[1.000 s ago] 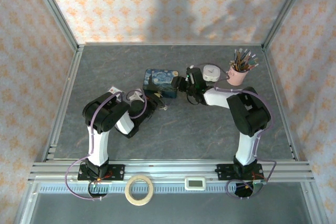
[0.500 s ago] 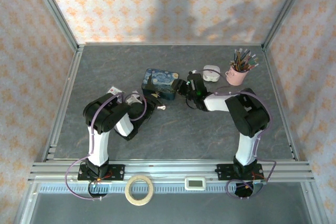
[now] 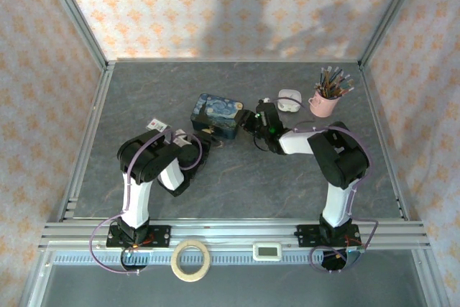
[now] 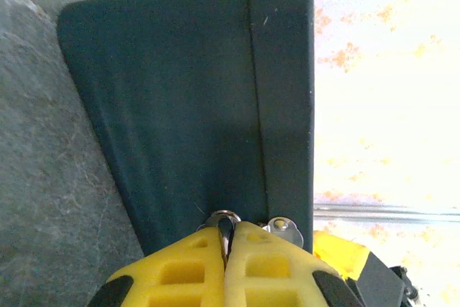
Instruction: Unlock a padlock with a key
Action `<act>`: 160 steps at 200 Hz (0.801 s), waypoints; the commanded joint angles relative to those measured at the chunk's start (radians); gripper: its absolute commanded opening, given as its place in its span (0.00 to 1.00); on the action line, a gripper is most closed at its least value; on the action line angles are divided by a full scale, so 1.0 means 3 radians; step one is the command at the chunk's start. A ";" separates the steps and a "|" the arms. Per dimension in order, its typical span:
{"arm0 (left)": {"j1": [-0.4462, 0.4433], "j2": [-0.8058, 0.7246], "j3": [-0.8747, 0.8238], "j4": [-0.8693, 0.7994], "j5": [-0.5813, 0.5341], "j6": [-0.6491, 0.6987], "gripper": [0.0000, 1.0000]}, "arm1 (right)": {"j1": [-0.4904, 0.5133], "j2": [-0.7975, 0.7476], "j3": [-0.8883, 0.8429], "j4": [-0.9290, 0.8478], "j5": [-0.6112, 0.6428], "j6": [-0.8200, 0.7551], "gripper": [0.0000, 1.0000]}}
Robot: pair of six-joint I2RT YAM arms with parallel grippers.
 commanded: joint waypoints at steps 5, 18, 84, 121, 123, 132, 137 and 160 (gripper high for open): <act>0.0005 0.0136 -0.0111 0.0546 -0.0437 -0.0209 0.00 | -0.0027 0.0049 -0.0105 -0.0288 0.0370 0.0070 0.49; -0.0010 0.0155 -0.0143 0.0648 -0.0531 -0.0221 0.00 | -0.0023 0.0051 -0.0108 -0.0294 0.0397 0.0094 0.49; -0.0058 0.0065 -0.0267 0.0823 -0.0885 -0.0034 0.00 | -0.0013 0.0055 -0.0092 -0.0357 0.0484 0.0107 0.48; -0.0058 0.0053 -0.0290 0.0845 -0.0809 0.0024 0.00 | -0.0008 0.0053 0.0006 -0.0410 0.0485 0.0037 0.48; -0.0058 0.0049 -0.0293 0.0843 -0.0808 0.0027 0.00 | -0.0005 0.0049 0.0009 -0.0417 0.0489 0.0037 0.48; -0.0054 0.0042 -0.0307 0.0845 -0.0826 0.0030 0.00 | -0.0006 0.0041 0.0025 -0.0437 0.0516 0.0029 0.48; -0.0058 0.0042 -0.0302 0.0844 -0.0824 0.0034 0.00 | -0.0008 0.0031 0.0030 -0.0439 0.0524 0.0026 0.48; -0.0056 0.0082 -0.0246 0.0870 -0.0726 0.0101 0.00 | 0.0014 -0.0052 0.0036 -0.0331 0.0367 -0.0085 0.50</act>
